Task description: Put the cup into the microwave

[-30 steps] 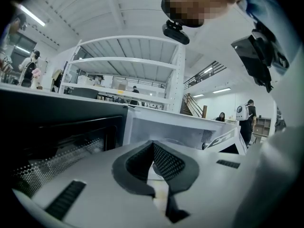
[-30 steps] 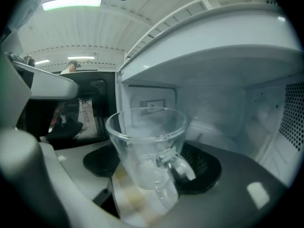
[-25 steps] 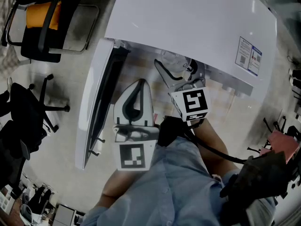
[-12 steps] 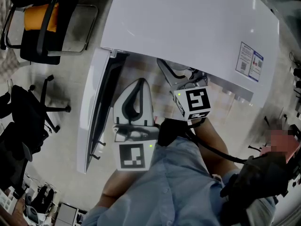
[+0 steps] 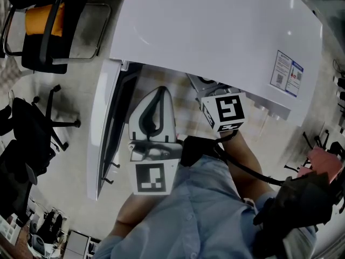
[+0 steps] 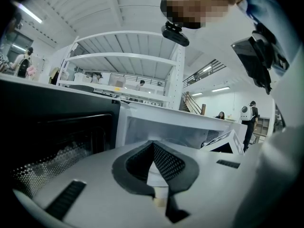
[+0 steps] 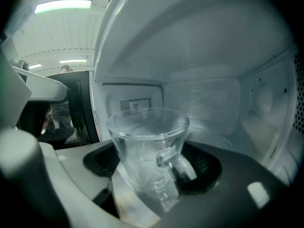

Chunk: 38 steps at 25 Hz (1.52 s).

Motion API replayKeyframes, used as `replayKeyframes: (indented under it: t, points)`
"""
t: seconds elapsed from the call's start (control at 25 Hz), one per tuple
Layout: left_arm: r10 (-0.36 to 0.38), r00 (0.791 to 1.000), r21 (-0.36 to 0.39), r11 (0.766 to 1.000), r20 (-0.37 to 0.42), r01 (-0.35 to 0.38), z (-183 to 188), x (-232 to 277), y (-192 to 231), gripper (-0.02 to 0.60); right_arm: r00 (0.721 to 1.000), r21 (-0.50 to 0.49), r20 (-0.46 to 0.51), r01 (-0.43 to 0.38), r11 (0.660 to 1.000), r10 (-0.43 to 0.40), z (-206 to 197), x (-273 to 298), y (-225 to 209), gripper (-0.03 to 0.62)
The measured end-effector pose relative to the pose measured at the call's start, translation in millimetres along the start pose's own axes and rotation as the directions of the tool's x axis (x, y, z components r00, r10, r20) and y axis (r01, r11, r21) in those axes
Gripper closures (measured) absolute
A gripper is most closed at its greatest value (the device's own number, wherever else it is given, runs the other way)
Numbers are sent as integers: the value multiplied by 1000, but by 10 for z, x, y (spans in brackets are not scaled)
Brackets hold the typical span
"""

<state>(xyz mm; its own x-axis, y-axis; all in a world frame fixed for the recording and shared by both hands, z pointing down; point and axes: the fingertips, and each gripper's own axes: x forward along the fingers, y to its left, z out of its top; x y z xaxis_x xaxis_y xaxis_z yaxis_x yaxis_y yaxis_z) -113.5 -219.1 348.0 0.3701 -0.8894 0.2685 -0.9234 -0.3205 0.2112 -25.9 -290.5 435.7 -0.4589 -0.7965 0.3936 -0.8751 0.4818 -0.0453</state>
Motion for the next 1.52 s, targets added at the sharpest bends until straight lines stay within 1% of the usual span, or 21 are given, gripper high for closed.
replayKeyframes:
  t: [0.24, 0.44, 0.64, 0.84, 1.12, 1.36, 1.52]
  points:
    - [1, 1000, 1, 1000, 4, -1, -6, -24, -12, 575, 1000, -31, -4, 20, 999, -20, -25, 12, -1, 232]
    - [0, 1000, 5, 1000, 8, -1, -5, -48, -23, 575, 1000, -30, -12, 11, 999, -11, -86, -8, 30, 223]
    - [7, 1000, 12, 1000, 8, -7, -7, -88, -24, 575, 1000, -29, -2, 15, 999, -16, -58, -40, 30, 223]
    - [18, 1000, 10, 1000, 25, -18, -10, -160, -31, 575, 999, -47, 0, 40, 998, -40, -89, -134, -17, 214]
    - [34, 999, 1, 999, 33, -34, -40, -402, -149, 575, 998, -49, 0, 65, 997, -65, -105, -434, -3, 210]
    - [16, 999, 17, 1000, 49, -16, 3, -563, -377, 575, 997, -26, 2, 79, 997, -79, -151, -806, 16, 210]
    - [-7, 998, 31, 999, 55, 6, 49, -637, -556, 575, 998, -3, 4, 67, 998, -67, -149, -1042, 126, 212]
